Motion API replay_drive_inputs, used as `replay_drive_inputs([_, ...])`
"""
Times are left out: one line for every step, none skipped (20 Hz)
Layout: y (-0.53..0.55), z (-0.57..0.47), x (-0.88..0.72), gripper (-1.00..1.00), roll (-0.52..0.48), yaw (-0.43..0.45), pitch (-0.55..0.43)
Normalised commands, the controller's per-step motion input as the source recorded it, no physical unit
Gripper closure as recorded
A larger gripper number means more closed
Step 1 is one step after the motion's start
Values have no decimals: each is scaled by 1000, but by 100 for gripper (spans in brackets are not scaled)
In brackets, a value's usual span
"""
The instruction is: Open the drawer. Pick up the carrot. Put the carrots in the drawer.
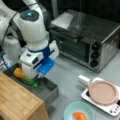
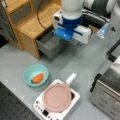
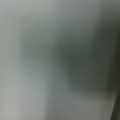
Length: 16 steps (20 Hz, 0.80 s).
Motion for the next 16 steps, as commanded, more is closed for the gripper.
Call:
replay_drive_inputs([274, -44, -154, -100, 39, -147, -87])
replay_drive_inputs([280, -53, -142, -100, 43, -155, -85])
replay_drive_inputs([288, -58, -130, -100, 46, -161, -82])
replay_drive_inputs([293, -57, -121, -100, 52, -166, -78])
replay_drive_inputs([290, -55, -112, -100, 54, -169, -77])
replay_drive_inputs([290, -49, -104, -100, 52, -177, -72])
replay_drive_inputs([288, -45, -97, -100, 52, -180, -71])
replay_drive_inputs([281, -42, -94, -100, 53, -178, -71])
replay_drive_inputs([275, -42, -90, -100, 54, -174, -70])
replay_drive_inputs([273, -40, -88, -100, 58, -172, -69])
replay_drive_inputs([271, -37, -86, -100, 60, -168, -68])
replay_drive_inputs([262, -35, -87, -100, 62, -159, -68])
replay_drive_inputs([254, -33, -87, -100, 64, -156, -69])
replay_drive_inputs([251, -37, -88, -100, 62, -153, -69])
replay_drive_inputs([246, -44, -88, -100, 59, -150, -71])
replay_drive_inputs([238, -48, -88, -100, 59, -148, -71])
